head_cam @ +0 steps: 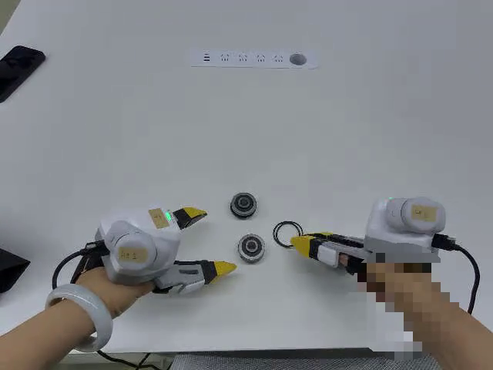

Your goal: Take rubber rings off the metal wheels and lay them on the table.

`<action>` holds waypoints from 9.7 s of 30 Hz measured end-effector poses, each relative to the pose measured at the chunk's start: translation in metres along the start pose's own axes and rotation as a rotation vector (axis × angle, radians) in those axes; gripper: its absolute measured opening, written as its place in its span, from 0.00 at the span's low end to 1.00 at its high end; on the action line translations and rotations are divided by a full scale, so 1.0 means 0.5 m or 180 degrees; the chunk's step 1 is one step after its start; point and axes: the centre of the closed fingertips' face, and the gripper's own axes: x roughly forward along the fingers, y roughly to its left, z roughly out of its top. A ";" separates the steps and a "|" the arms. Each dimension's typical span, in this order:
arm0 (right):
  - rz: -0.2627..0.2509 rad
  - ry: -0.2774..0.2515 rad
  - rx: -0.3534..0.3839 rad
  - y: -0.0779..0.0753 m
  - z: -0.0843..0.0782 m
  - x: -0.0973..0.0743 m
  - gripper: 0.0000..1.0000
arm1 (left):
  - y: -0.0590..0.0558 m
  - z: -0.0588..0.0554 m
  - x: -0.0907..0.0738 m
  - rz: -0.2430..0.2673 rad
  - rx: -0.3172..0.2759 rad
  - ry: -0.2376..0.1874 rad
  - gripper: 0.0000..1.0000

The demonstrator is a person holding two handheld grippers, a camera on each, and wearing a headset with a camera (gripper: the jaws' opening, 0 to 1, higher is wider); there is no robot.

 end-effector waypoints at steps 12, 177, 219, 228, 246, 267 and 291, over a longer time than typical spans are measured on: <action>-0.0097 0.0133 -0.0495 0.006 0.002 0.010 0.24 | 0.003 0.004 0.001 0.0010 0.0023 -0.0003 0.58; 0.0617 -0.0206 0.0726 0.075 0.101 0.125 0.21 | 0.079 0.065 0.111 -0.0005 0.0117 0.0148 0.13; 0.0697 -0.0168 0.0825 0.078 0.104 0.125 0.27 | 0.080 0.067 0.110 0.0001 0.0118 0.0142 0.13; 0.0671 -0.0101 0.0886 0.066 0.096 0.123 0.15 | 0.079 0.067 0.109 0.0001 0.0115 0.0136 0.13; 0.0551 0.0020 0.0890 0.052 0.092 0.131 0.02 | 0.078 0.067 0.110 0.0001 0.0117 0.0133 0.13; 0.0573 0.0007 0.0928 0.066 0.097 0.127 0.01 | 0.079 0.067 0.111 0.0002 0.0126 0.0127 0.13; 0.0801 -0.0032 0.0937 0.092 0.105 0.120 0.01 | 0.077 0.067 0.112 -0.0025 0.0155 0.0120 0.13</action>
